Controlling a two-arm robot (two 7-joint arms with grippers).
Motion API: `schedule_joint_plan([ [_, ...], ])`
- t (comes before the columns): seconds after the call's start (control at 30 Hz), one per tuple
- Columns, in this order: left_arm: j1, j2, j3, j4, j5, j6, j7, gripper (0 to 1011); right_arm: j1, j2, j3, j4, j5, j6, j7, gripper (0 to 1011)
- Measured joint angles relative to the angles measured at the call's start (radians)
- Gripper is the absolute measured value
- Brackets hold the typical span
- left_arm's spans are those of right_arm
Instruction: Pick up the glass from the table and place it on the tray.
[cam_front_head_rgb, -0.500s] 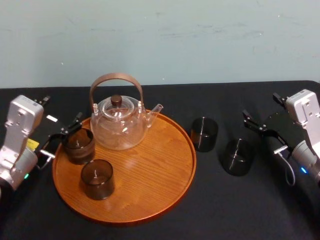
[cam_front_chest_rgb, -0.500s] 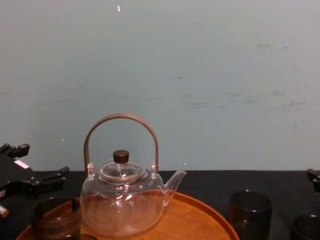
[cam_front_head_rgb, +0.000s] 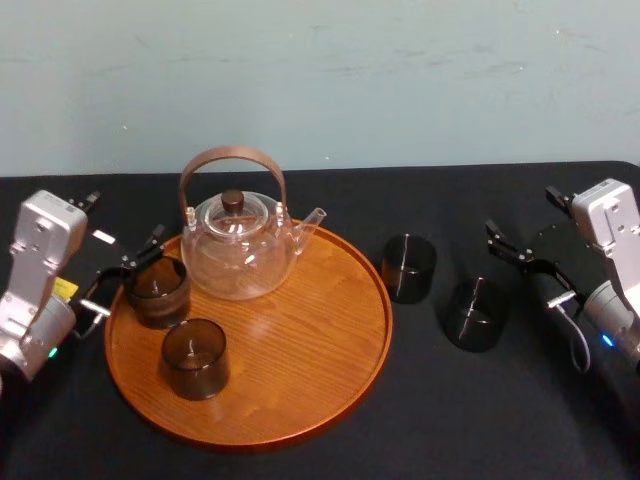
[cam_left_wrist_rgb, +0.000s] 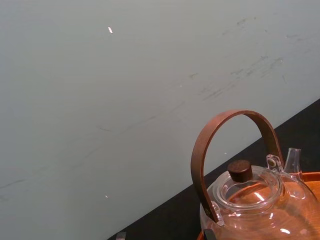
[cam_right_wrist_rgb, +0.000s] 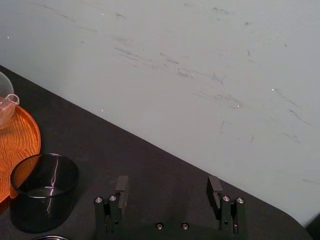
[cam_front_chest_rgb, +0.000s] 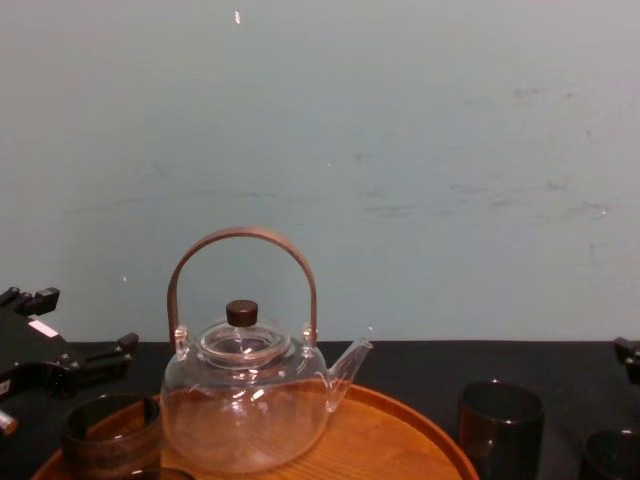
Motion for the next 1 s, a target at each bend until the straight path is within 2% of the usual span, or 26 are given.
schedule_joint_plan([
  [1.0,0.000,0.000,0.000,0.000,0.000,0.000,0.000,1002,0.000,0.000,0.000,0.000,0.000,0.000,0.000,1002],
])
